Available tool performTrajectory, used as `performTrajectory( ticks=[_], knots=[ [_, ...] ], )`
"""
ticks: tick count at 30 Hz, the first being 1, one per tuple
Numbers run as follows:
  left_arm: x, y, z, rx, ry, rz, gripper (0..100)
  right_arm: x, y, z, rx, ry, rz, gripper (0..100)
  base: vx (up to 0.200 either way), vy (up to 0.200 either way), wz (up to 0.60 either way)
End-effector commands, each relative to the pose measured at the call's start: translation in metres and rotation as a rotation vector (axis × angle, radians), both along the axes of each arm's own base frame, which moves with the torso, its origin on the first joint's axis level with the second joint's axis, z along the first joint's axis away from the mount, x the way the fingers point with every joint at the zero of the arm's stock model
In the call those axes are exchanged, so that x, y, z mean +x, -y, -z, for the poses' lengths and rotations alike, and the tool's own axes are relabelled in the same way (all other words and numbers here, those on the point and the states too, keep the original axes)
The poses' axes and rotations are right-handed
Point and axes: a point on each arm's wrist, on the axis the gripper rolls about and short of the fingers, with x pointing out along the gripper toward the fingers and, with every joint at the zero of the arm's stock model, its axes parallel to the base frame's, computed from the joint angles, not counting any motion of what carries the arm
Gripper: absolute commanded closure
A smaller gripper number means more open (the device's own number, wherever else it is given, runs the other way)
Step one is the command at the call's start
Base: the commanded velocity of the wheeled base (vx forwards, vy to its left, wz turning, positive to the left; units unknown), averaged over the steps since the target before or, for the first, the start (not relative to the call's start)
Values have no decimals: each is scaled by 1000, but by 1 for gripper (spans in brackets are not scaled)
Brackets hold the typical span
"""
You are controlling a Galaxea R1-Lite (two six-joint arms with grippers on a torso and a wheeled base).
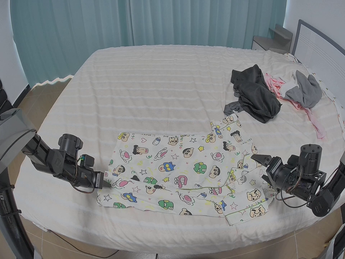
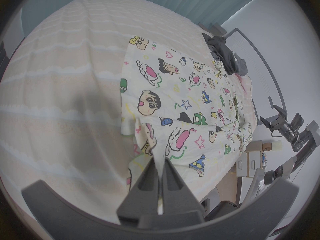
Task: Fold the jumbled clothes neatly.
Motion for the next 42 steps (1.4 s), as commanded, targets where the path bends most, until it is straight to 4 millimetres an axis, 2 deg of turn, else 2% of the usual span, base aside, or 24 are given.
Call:
performTrajectory(
  ticks=[1,17,18,23,27,31,34,37,38,42],
  knots=[
    [-6,0,5,1,-25,1,100,0,0,0,2,0,0,0,0,0,0],
    [-12,2,10,2,-52,3,100,2,4,2,-9,-6,13,0,0,0,0],
    [-12,2,10,1,-54,1,0,3,7,3,-26,-4,17,0,0,0,0],
    [-16,1,9,-2,-59,1,0,5,21,20,-149,-44,15,0,0,0,0],
    [-24,1,3,-18,-66,-10,0,1,39,43,-224,-112,-88,0,0,0,0],
    [-34,-2,-12,-81,-66,-59,0,-1,48,44,-217,-91,-196,0,0,0,0],
    [-41,-10,-27,-185,-76,-122,0,9,55,53,-299,-74,-240,0,0,0,0],
    [-59,-11,-34,-257,-103,-143,0,20,61,69,-374,-60,-312,0,0,0,0],
    [-59,-11,-34,-257,-103,-143,0,20,61,69,-374,-60,-312,0,0,0,0],
    [-93,-5,-40,-355,-98,-122,0,30,67,82,-391,-13,-423,0,0,0,0]
  ],
)
